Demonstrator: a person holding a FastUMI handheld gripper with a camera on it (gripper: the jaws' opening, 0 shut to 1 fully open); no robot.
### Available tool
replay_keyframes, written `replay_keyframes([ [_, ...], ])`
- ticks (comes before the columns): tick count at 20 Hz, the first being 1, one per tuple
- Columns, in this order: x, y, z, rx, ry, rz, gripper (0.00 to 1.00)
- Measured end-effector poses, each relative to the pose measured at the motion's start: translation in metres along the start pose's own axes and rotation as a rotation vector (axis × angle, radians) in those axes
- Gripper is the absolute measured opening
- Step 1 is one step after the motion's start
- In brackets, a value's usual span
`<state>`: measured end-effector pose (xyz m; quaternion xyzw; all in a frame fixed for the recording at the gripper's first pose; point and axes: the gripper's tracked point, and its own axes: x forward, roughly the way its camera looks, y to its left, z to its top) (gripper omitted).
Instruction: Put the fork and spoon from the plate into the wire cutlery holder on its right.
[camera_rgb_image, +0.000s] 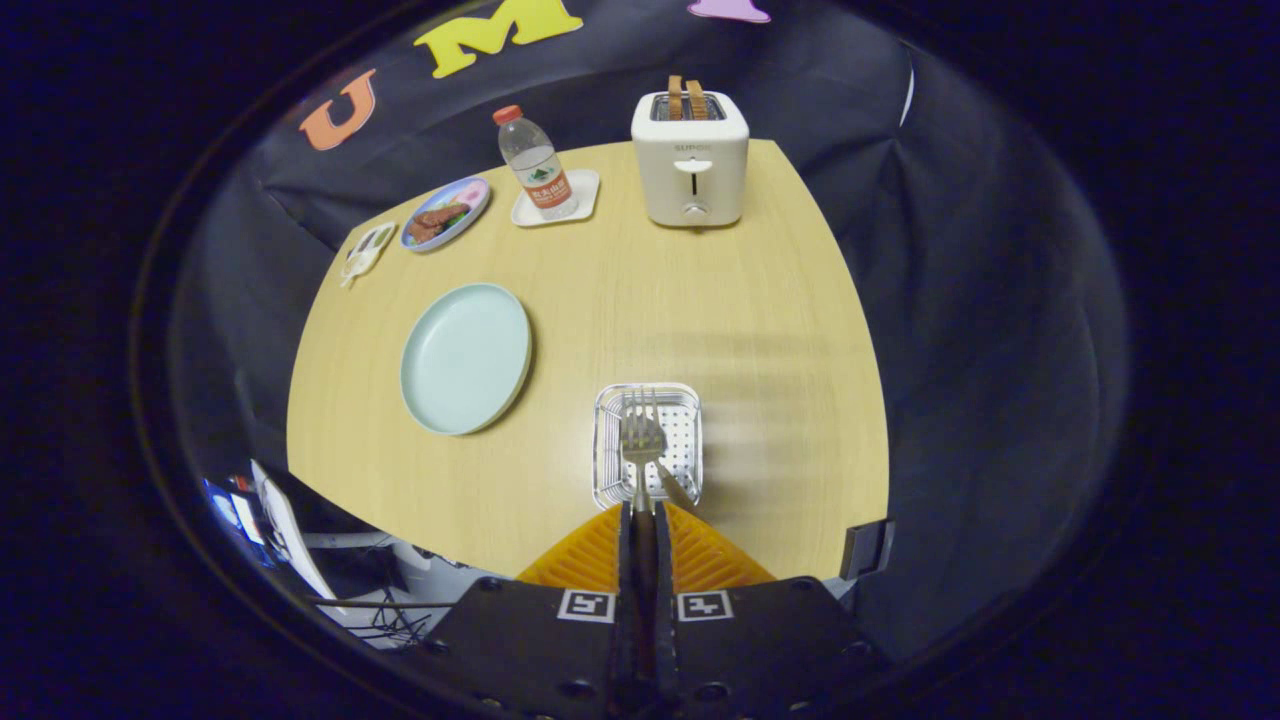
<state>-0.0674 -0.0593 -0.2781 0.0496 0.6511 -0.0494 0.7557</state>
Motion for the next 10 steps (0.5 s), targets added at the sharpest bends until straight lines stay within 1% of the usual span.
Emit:
replay_keyframes([
  [1,0.002,0.001,-0.001,0.008,0.005,0.005,0.08],
  [4,0.0,0.004,0.004,0.026,0.001,0.008,0.01],
  [8,-0.002,0.007,0.011,0.023,-0.035,0.007,0.02],
  [9,-0.004,0.008,0.016,0.015,-0.053,0.004,0.06],
  [10,-0.007,0.01,0.019,0.009,-0.079,0.005,0.06],
])
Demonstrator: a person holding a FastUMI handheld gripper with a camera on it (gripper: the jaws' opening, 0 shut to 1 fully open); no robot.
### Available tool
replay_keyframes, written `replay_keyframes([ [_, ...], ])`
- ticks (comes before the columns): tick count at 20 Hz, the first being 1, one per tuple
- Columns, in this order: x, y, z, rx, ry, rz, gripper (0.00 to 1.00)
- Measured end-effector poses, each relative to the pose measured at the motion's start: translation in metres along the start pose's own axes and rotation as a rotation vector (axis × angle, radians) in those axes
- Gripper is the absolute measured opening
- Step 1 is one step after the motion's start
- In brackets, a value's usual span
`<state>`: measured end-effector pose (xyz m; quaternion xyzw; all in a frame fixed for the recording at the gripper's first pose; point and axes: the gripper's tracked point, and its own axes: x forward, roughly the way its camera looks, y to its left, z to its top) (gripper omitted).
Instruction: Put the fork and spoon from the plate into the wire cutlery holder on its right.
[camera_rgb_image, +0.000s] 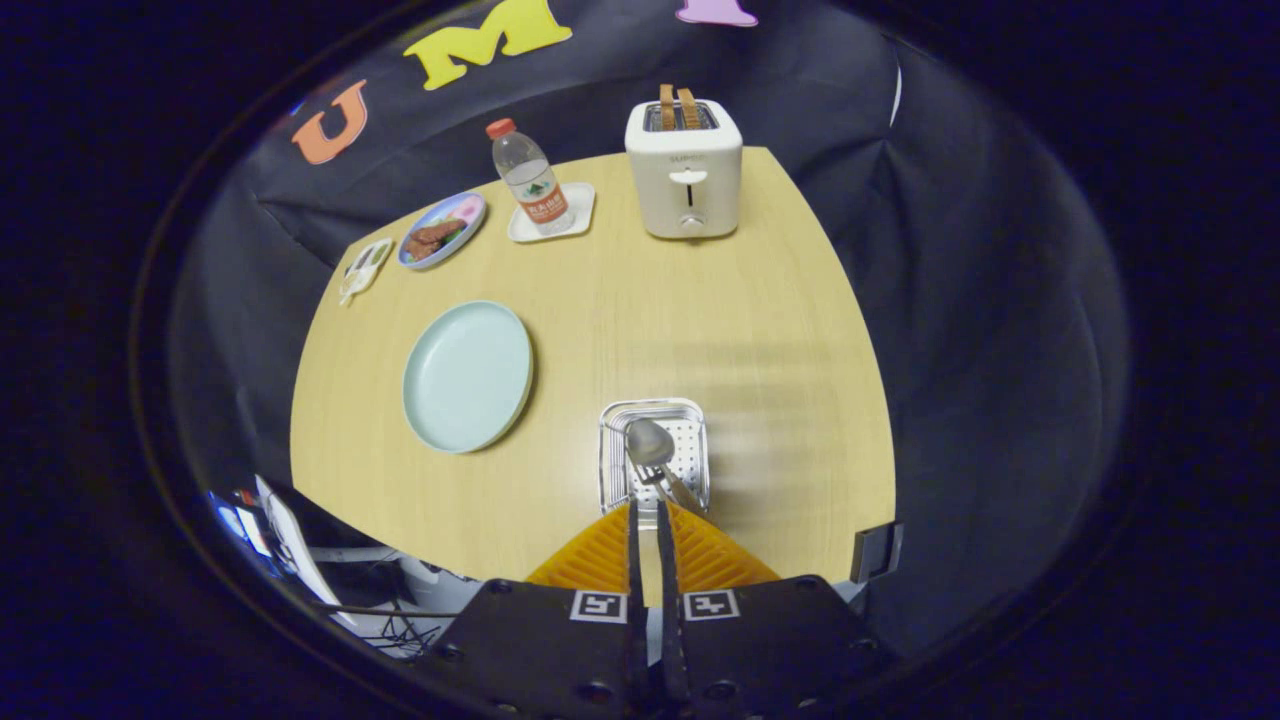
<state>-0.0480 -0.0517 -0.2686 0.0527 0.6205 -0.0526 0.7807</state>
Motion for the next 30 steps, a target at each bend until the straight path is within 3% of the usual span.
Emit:
replay_keyframes([
  [4,-0.006,0.011,0.027,-0.033,-0.127,-0.001,0.27],
  [7,-0.011,0.025,0.049,-0.054,-0.227,0.012,0.82],
  [9,-0.018,0.036,0.062,-0.043,-0.289,0.034,0.95],
  [13,-0.048,0.056,0.093,-0.026,-0.45,0.081,0.97],
  [19,-0.14,0.069,0.144,-0.05,-0.761,0.105,0.96],
  [26,-0.227,0.073,0.143,-0.064,-1.0,0.121,0.96],
  [30,-0.243,0.072,0.124,-0.051,-1.059,0.132,0.96],
])
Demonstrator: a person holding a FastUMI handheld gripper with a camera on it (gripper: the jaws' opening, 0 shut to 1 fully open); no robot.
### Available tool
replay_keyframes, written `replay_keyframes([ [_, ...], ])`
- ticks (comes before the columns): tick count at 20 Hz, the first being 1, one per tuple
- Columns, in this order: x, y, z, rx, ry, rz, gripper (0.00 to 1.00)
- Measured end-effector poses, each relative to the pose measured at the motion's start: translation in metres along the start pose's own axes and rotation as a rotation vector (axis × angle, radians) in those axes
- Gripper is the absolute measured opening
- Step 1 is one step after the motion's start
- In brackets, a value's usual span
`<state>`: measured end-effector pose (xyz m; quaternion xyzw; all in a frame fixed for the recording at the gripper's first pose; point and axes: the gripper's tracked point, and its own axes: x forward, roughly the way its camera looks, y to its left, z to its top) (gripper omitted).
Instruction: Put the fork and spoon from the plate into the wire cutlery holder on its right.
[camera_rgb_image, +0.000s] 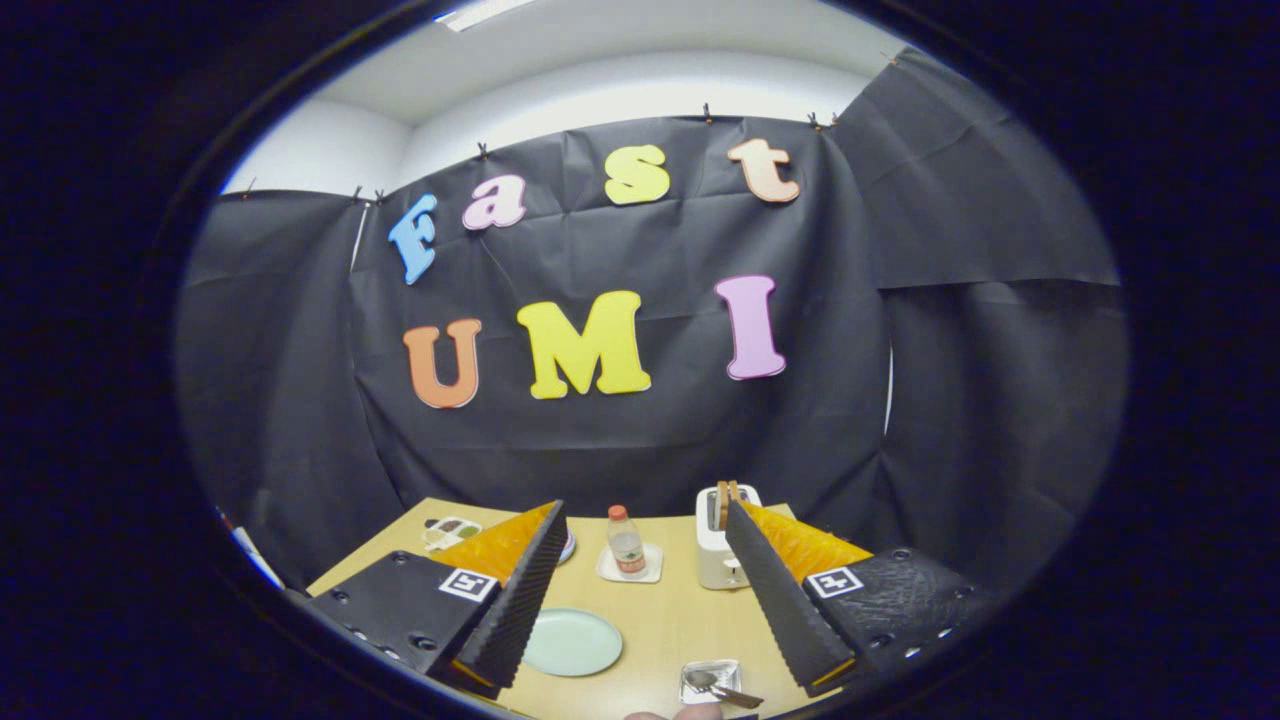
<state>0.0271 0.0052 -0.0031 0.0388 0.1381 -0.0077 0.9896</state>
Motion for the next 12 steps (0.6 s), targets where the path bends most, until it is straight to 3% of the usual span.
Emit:
replay_keyframes([
  [12,-0.024,-0.005,0.007,-0.02,-0.072,-0.021,0.96],
])
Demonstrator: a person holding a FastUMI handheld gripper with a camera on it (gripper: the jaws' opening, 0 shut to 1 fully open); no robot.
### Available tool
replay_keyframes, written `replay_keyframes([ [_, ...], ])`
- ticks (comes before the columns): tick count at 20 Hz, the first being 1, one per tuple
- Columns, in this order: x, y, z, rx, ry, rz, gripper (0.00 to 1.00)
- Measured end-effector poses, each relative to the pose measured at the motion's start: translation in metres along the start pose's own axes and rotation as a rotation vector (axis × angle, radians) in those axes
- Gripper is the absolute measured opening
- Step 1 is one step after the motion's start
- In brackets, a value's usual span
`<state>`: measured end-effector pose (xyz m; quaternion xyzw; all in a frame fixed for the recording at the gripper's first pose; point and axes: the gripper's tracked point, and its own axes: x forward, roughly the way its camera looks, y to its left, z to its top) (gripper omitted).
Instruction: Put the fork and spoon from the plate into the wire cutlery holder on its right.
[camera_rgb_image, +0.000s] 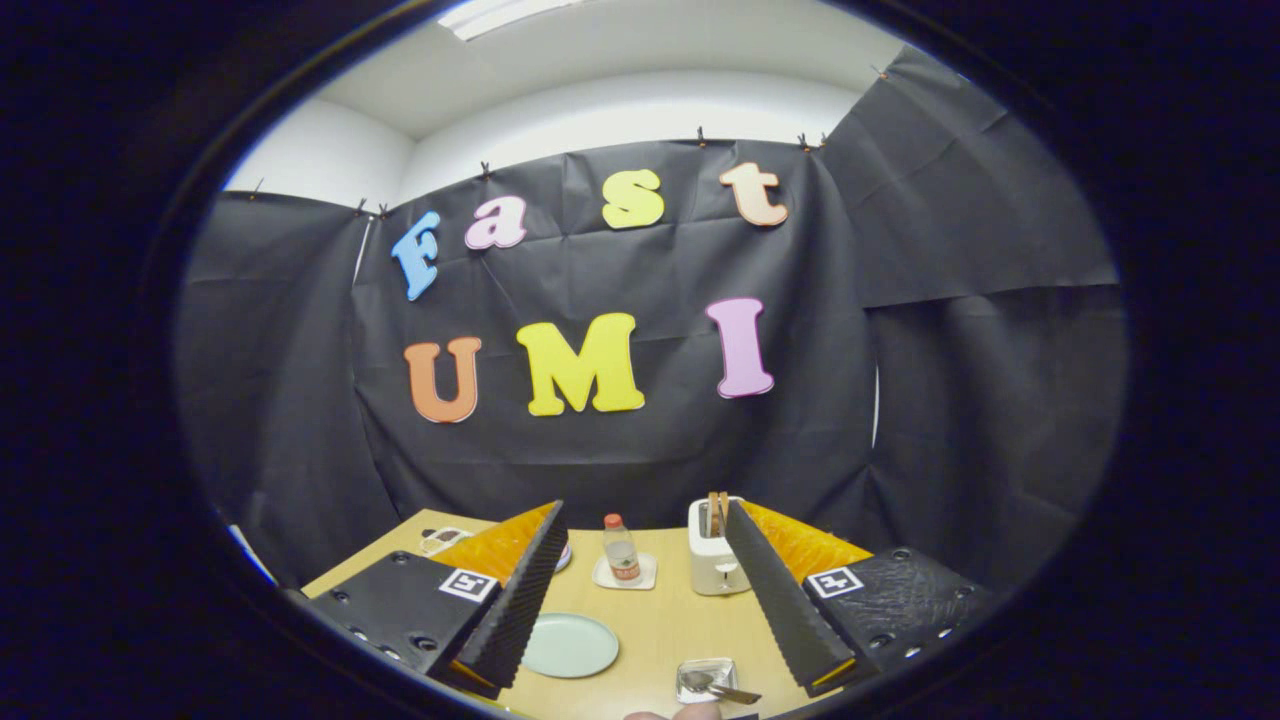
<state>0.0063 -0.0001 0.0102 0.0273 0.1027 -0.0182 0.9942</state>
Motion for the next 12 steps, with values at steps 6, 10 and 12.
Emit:
replay_keyframes([
  [6,-0.0006,0.0063,0.0009,-0.001,-0.004,0.003,0.96],
  [10,0.0019,0.0088,-0.0041,0.006,0.01,0.003,0.96],
  [12,0.0021,0.01,-0.0046,0.01,0.015,0.003,0.96],
])
